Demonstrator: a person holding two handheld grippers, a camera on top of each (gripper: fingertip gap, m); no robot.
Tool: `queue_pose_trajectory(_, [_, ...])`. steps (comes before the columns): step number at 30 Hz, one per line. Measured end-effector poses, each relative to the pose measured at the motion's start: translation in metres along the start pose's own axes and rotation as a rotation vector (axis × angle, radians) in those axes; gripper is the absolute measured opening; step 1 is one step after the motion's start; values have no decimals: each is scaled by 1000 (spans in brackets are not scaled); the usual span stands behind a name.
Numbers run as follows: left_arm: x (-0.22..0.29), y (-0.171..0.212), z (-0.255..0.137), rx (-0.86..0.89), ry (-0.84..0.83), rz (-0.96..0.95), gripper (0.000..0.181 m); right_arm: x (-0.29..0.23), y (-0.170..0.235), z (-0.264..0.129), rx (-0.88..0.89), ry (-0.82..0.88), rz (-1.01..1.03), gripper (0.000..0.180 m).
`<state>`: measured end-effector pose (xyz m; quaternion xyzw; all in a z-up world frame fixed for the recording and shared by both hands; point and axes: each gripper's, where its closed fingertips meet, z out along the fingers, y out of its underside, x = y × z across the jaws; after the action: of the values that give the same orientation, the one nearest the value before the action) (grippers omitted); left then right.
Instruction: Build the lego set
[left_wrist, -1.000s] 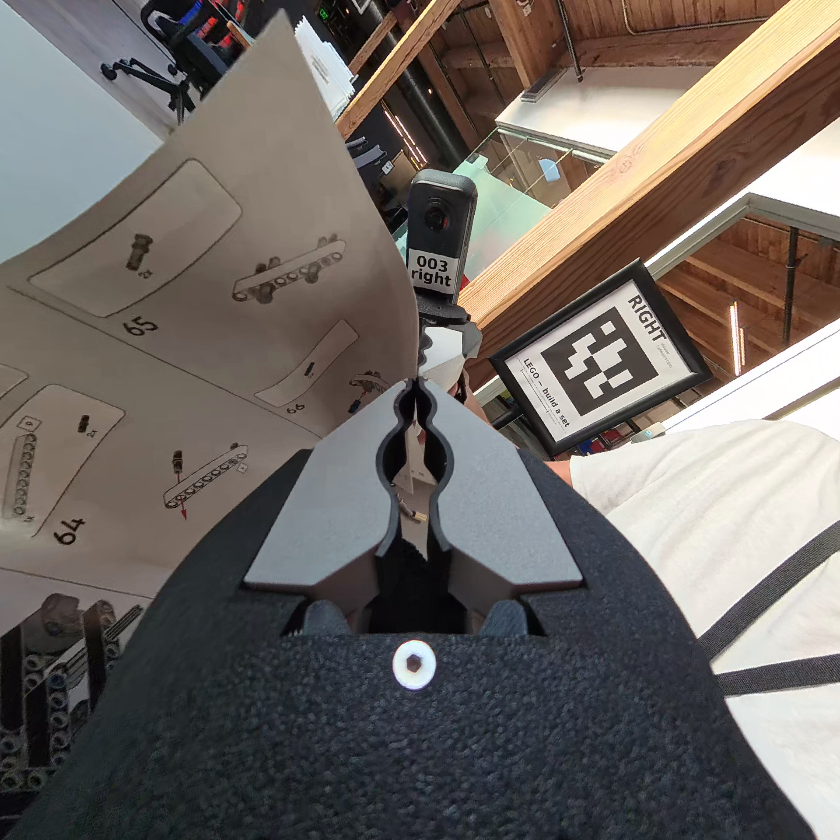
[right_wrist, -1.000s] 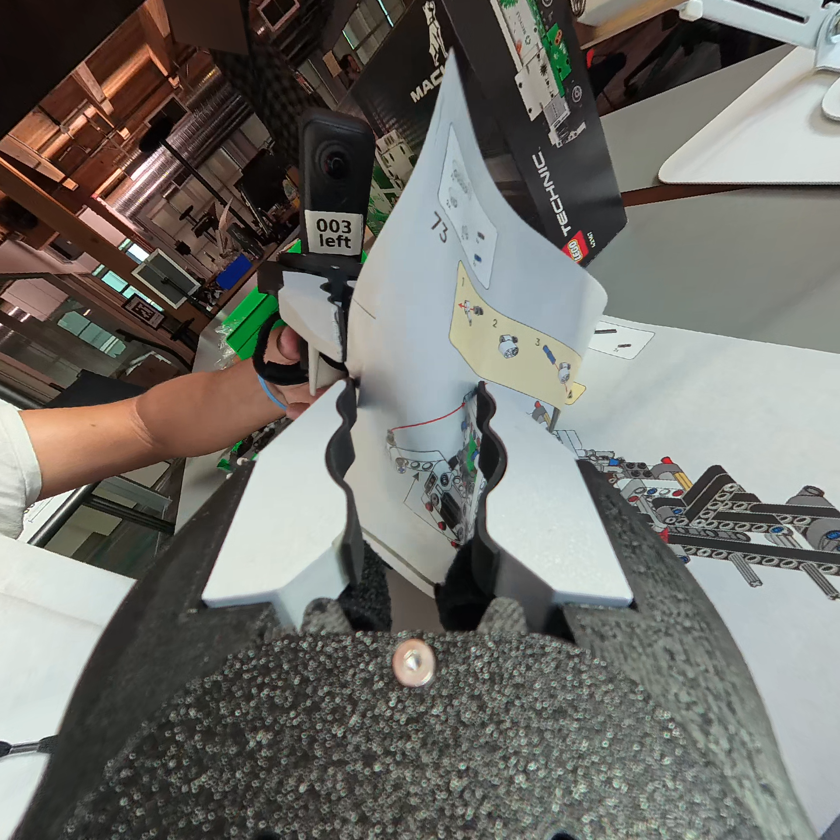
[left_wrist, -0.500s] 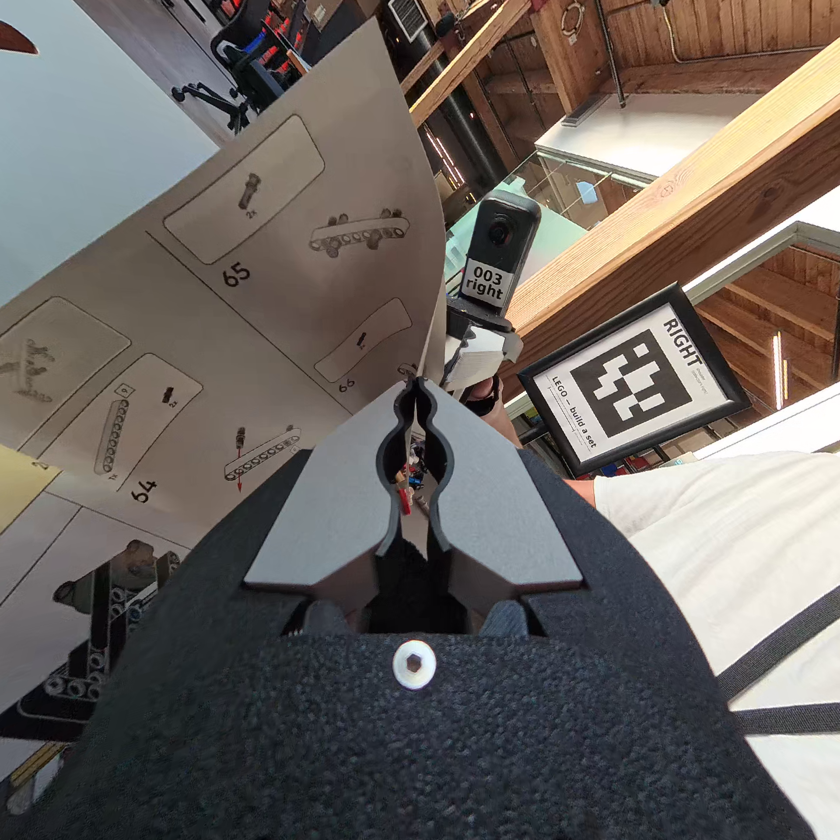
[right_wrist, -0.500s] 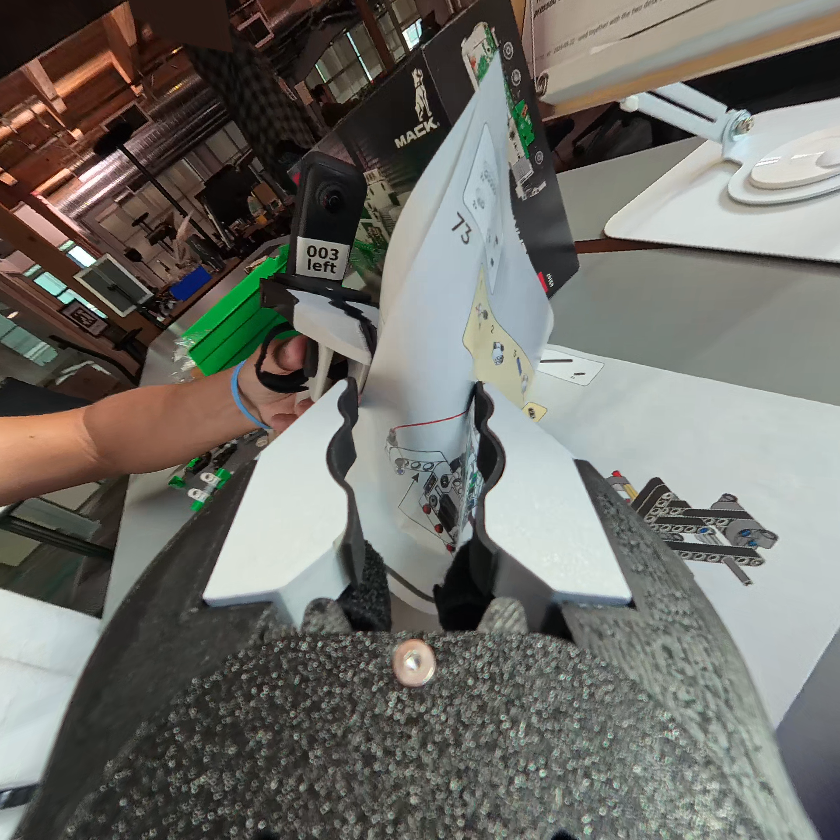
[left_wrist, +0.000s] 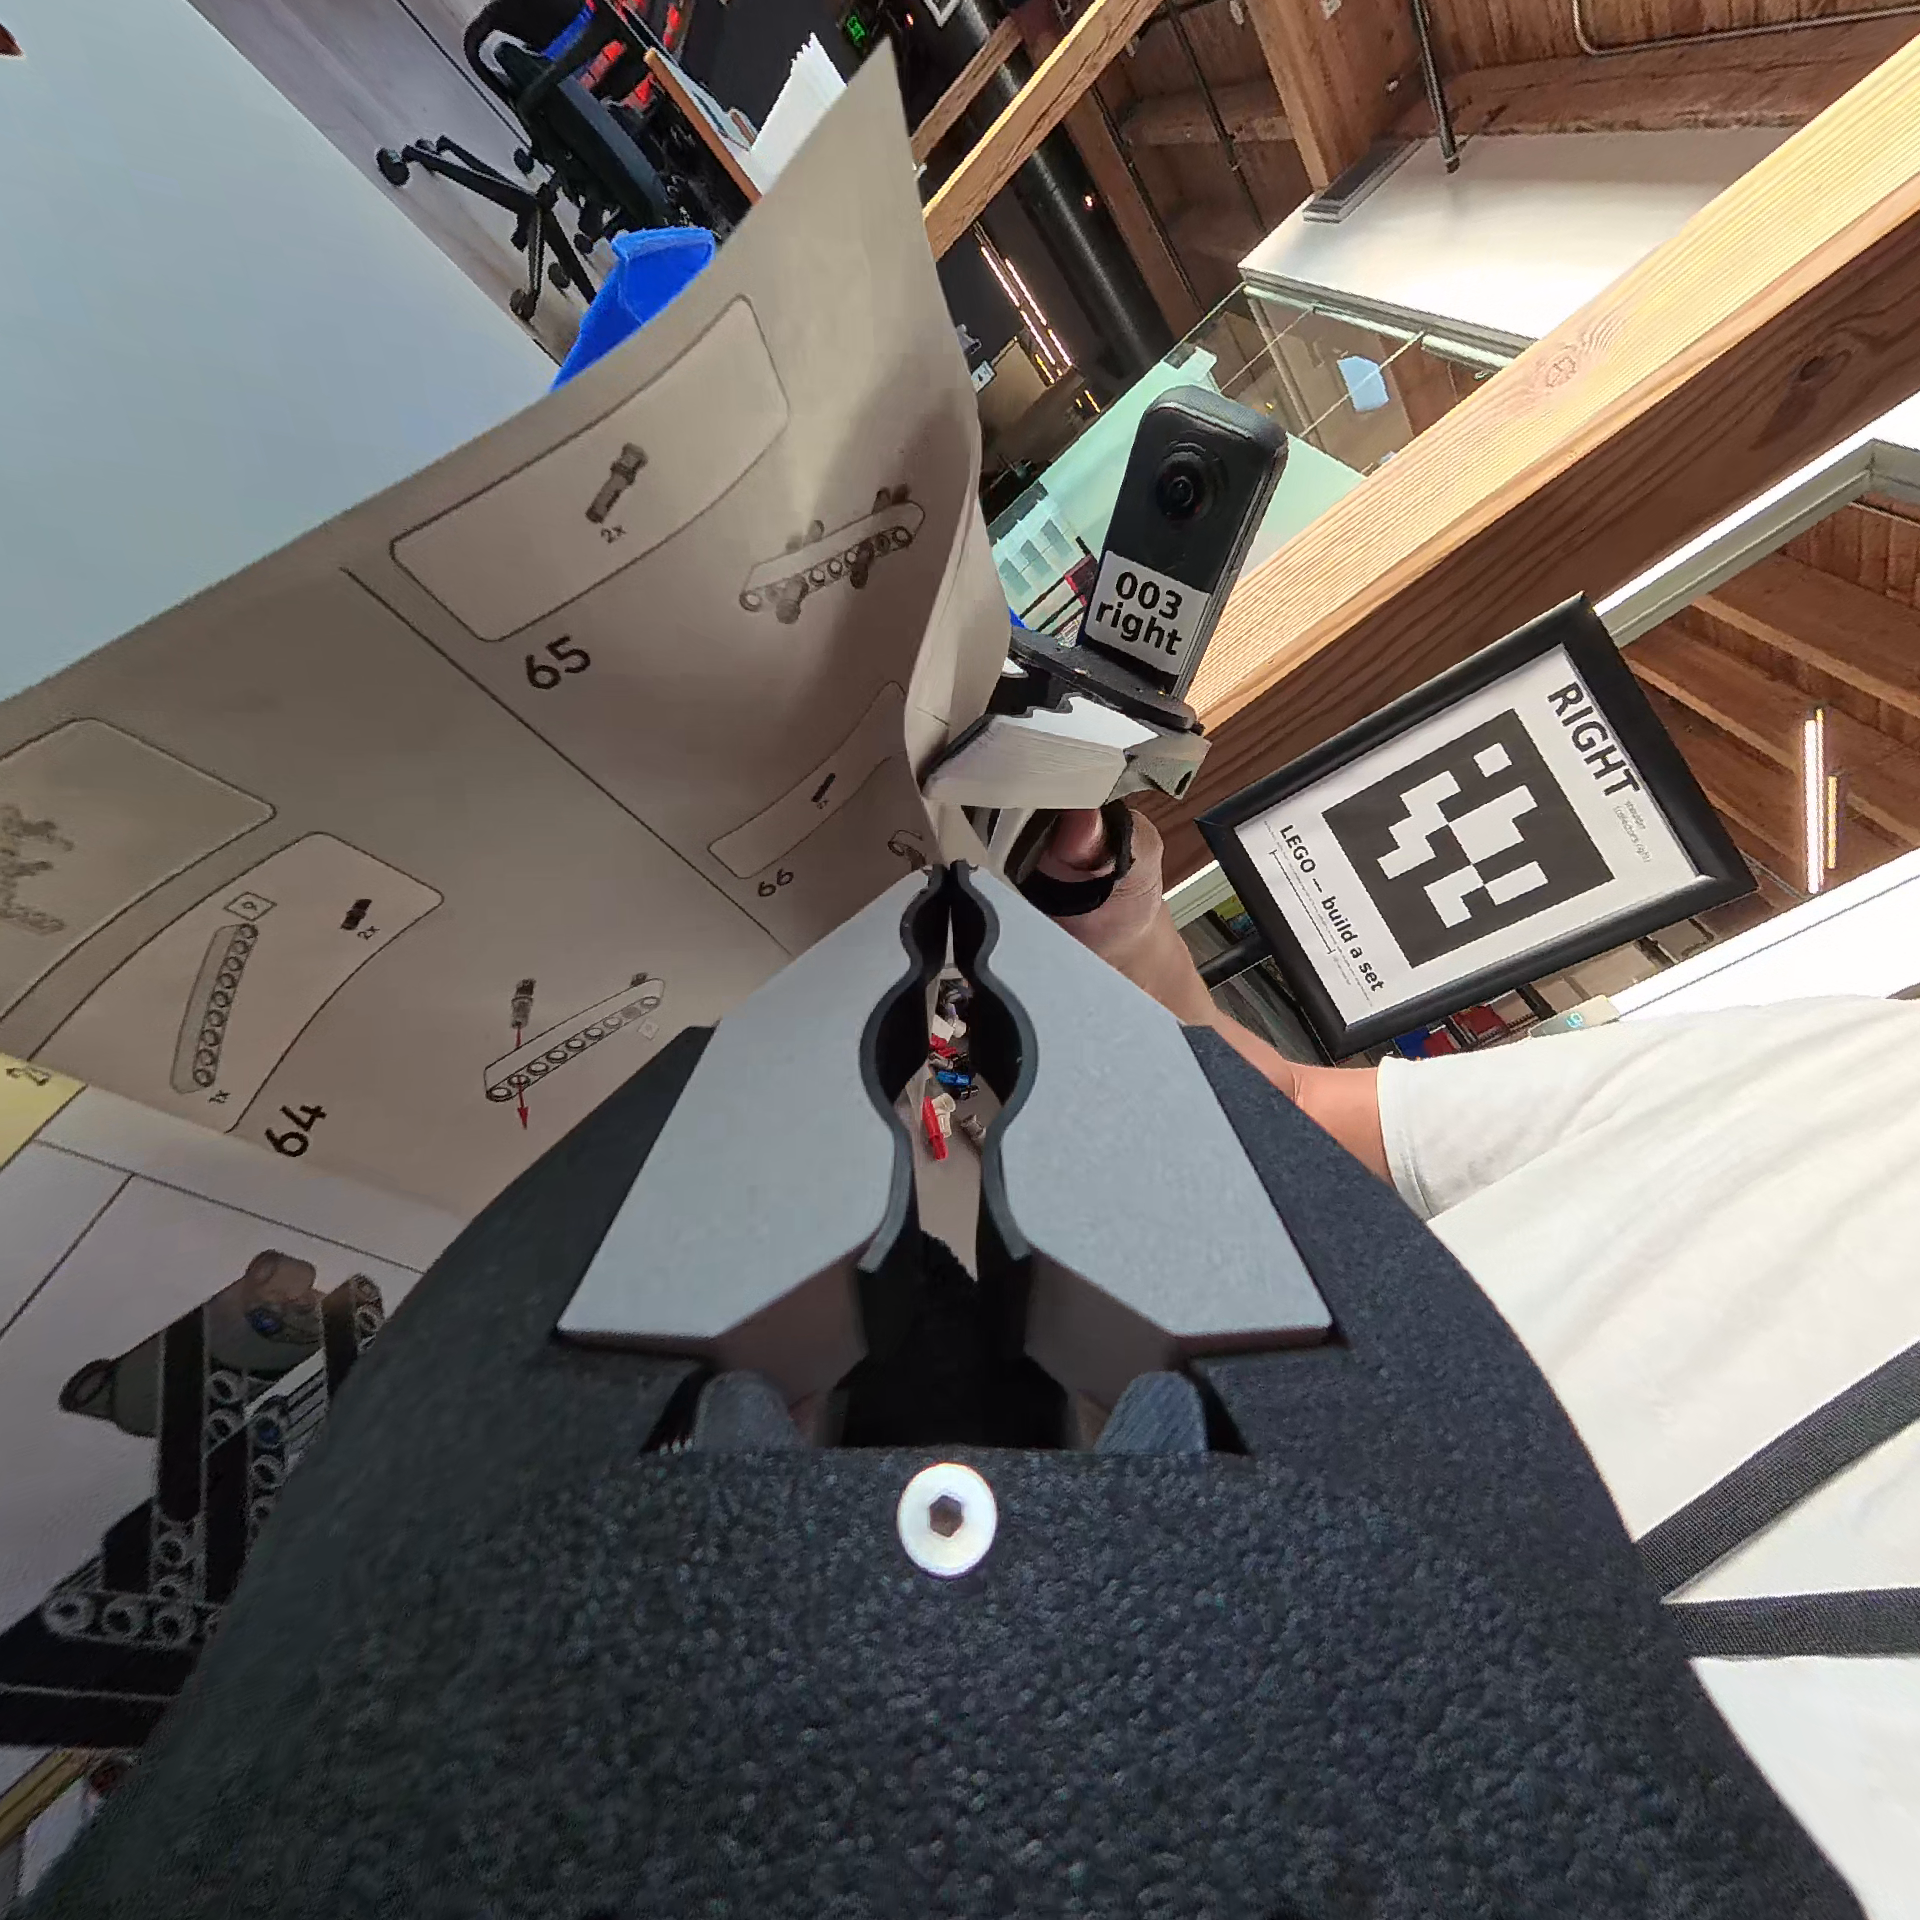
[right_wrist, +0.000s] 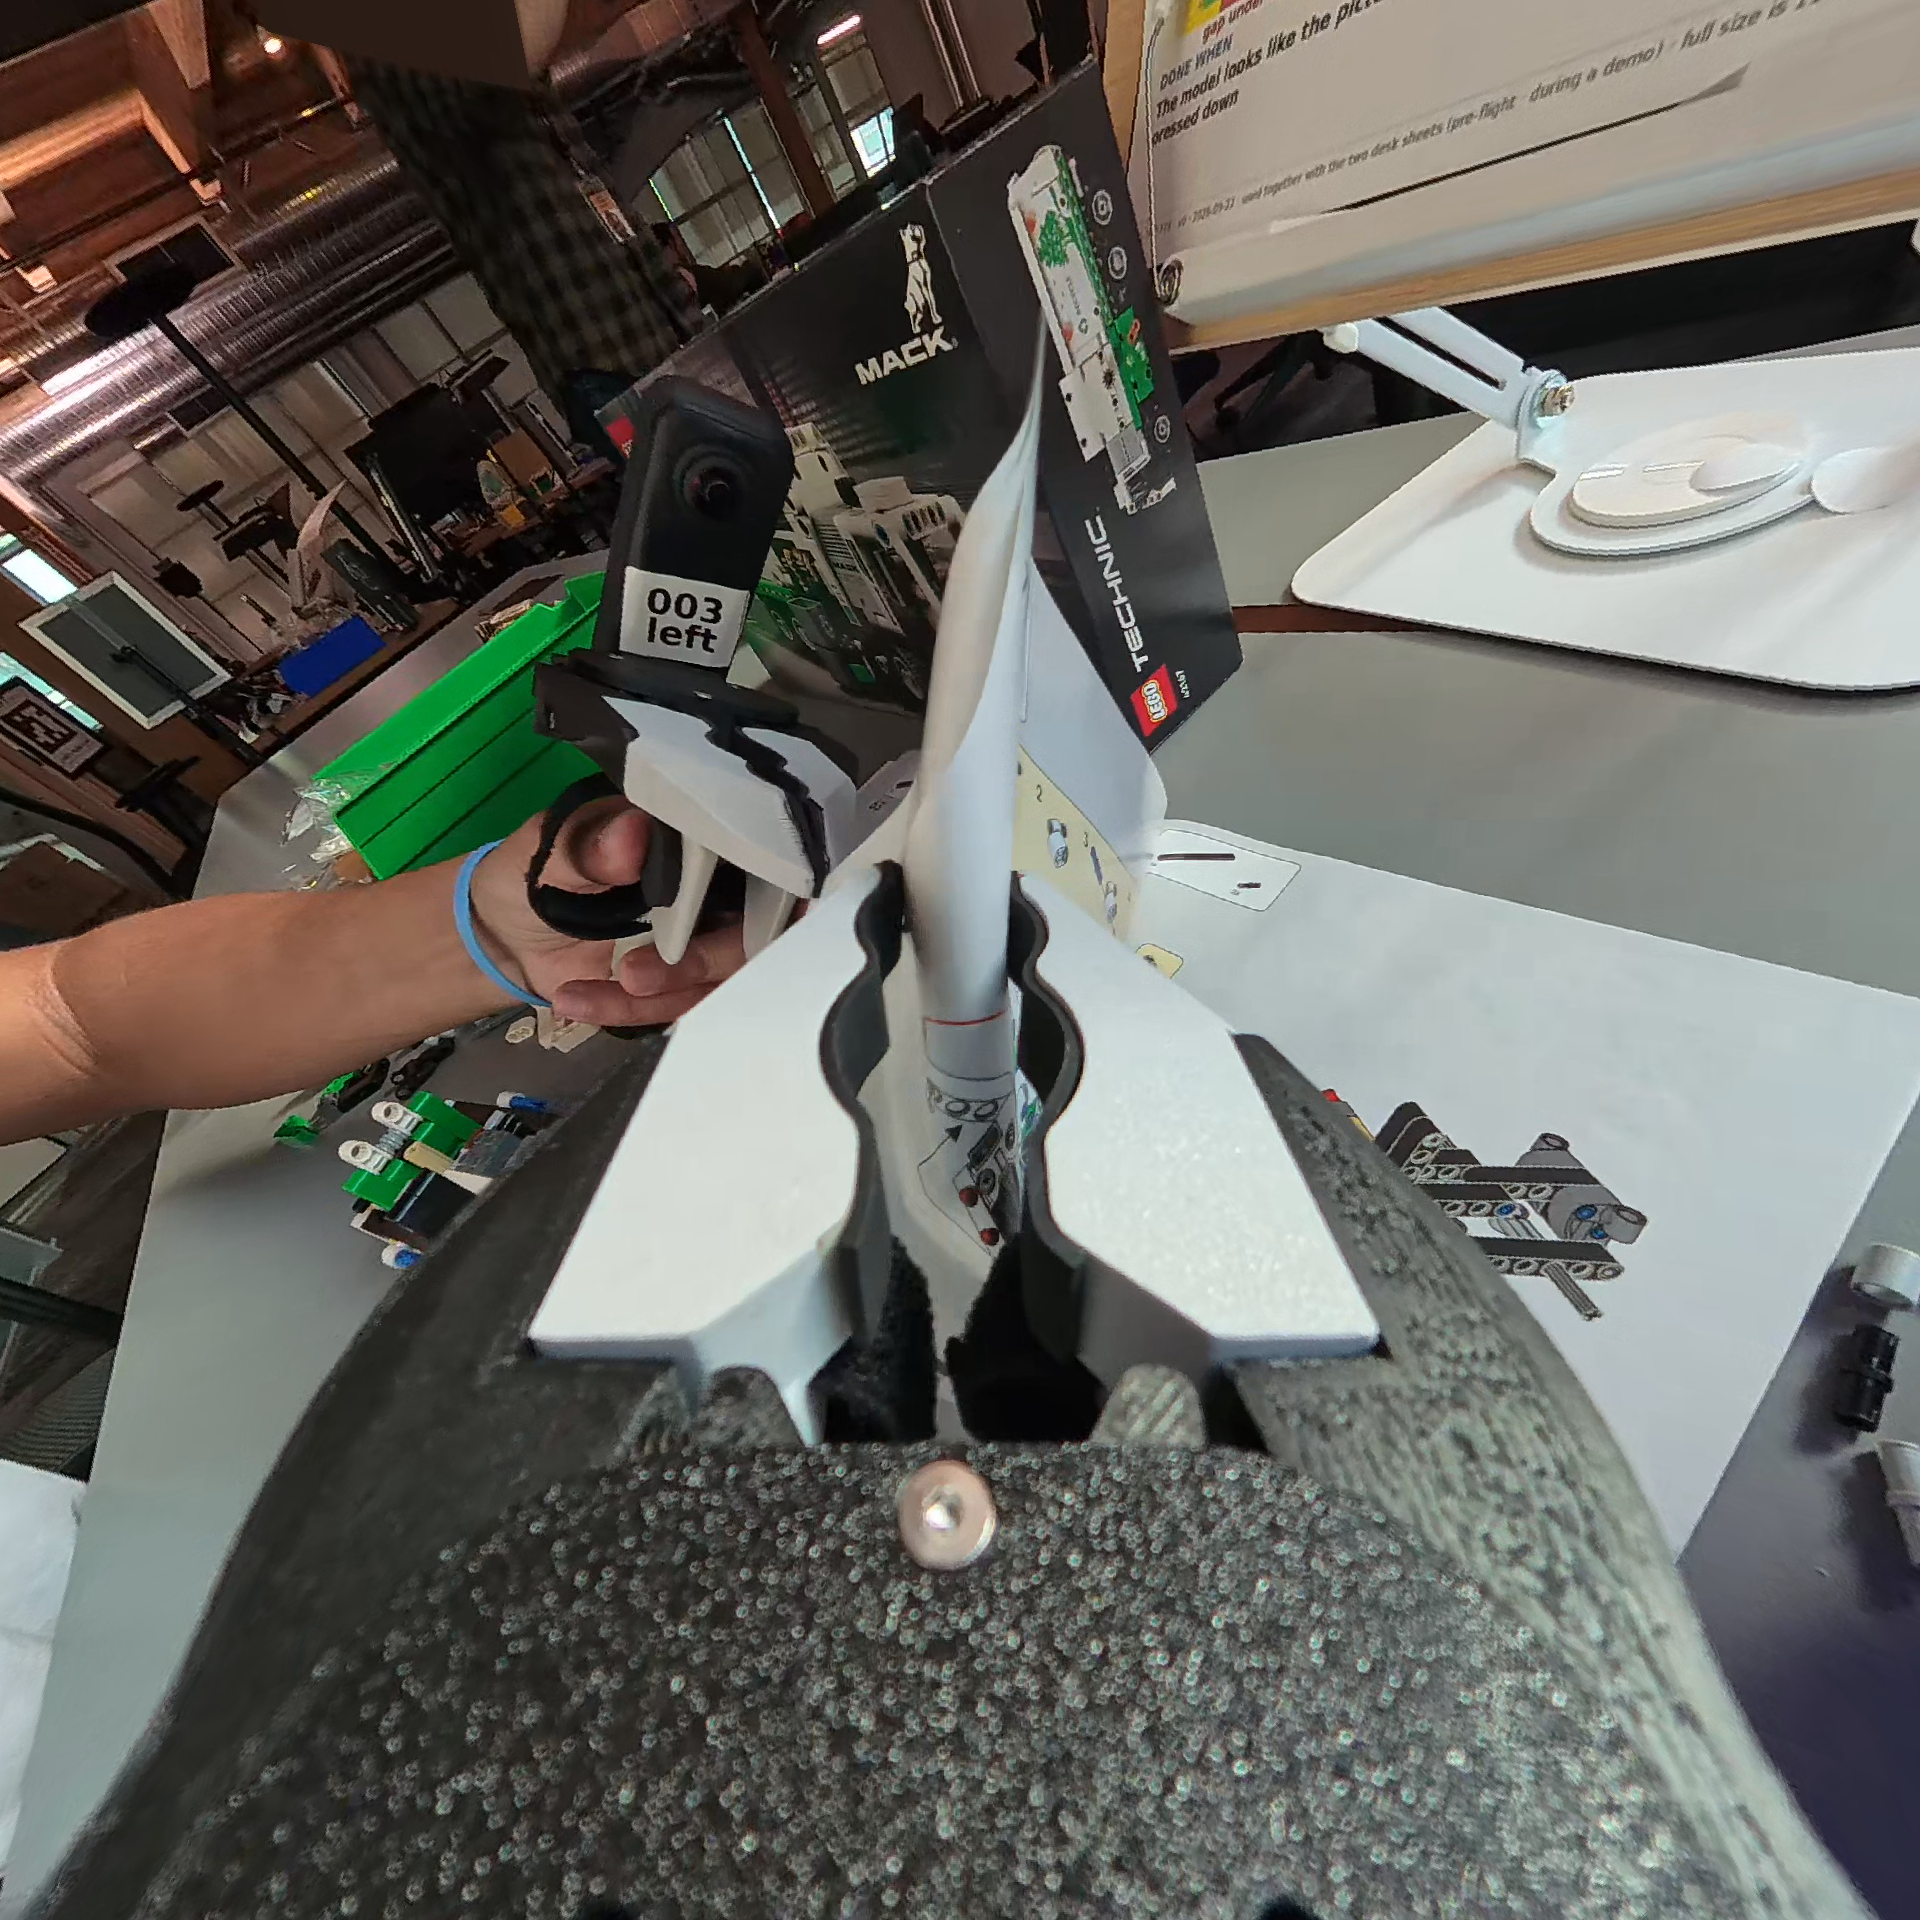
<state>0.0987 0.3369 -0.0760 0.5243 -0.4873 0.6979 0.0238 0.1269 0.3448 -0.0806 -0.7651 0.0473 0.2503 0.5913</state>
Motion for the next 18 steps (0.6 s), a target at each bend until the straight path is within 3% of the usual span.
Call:
queue_pose_trajectory(3, [-1,-2,-4,12,-6,1,0,5,-2,-3,6,15,21,23])
queue_pose_trajectory(6, [-5,-9,-7,52,-28,-10,0,8,-5,-5,6,63,-17,40])
queue_pose_trajectory(8, [-5,-13,-9,73,-19,-24,0,9,-3,-6,-13,109,-89,32])
queue_pose_trajectory(11, [-6,-12,-13,65,-37,-14,0,15,-1,-6,-32,175,-119,39])
queue_pose_trajectory(15, [-6,-10,-24,68,-71,-9,0,15,-16,-16,8,257,-191,59])
queue_pose_trajectory(18, [-7,-8,-41,71,-123,-3,0,14,-37,-37,60,390,-334,61])
